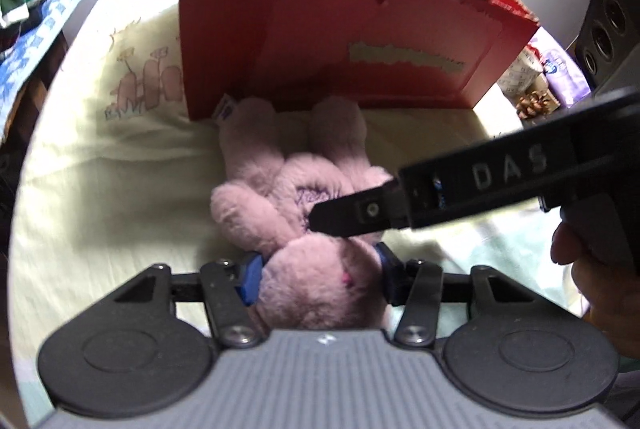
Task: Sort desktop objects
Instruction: 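Move the right gripper down to the pink plush bunny and grasp it, then lift the pink bunny and carry it over the red box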
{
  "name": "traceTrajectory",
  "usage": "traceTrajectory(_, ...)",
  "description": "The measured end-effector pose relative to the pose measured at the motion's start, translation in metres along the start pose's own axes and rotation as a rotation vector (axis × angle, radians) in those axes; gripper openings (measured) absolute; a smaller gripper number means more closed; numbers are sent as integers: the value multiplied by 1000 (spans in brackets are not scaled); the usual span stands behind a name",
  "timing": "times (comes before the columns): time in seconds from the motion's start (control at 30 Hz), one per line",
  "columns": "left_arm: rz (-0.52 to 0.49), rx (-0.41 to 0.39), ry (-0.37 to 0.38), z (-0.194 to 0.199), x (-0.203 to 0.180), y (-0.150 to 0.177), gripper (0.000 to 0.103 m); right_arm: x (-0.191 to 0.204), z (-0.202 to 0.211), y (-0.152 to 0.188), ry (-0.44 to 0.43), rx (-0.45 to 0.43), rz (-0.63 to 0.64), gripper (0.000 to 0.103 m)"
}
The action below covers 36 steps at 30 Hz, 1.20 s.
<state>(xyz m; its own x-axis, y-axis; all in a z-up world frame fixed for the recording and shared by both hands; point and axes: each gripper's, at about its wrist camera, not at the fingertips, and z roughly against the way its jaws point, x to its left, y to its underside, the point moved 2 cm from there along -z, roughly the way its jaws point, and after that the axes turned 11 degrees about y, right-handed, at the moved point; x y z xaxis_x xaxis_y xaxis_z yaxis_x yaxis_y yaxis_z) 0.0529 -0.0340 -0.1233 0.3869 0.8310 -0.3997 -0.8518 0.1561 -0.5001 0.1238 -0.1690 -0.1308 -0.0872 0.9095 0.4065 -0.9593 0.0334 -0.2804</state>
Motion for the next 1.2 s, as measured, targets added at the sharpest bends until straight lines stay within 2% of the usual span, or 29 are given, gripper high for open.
traceTrajectory(0.17, -23, -43, 14, 34, -6, -3, 52, 23, 24, 2, -3, -66, 116, 42)
traceTrajectory(0.33, -22, -102, 13, 72, -9, -4, 52, 41, 48, 5, -50, -98, 201, 41)
traceTrajectory(0.5, -27, -161, -24, 103, -14, -5, 52, 59, 64, 8, -103, -134, 259, 41)
traceTrajectory(0.63, -63, -221, -49, 121, -25, -17, 52, 72, 79, 5, -119, -196, 292, 41)
traceTrajectory(0.83, -118, -287, -51, 133, -38, -43, 52, 71, 106, -9, -125, -296, 285, 41)
traceTrajectory(1.2, -195, -341, -48, 105, -52, -127, 52, 53, 139, -59, -37, -452, 223, 41)
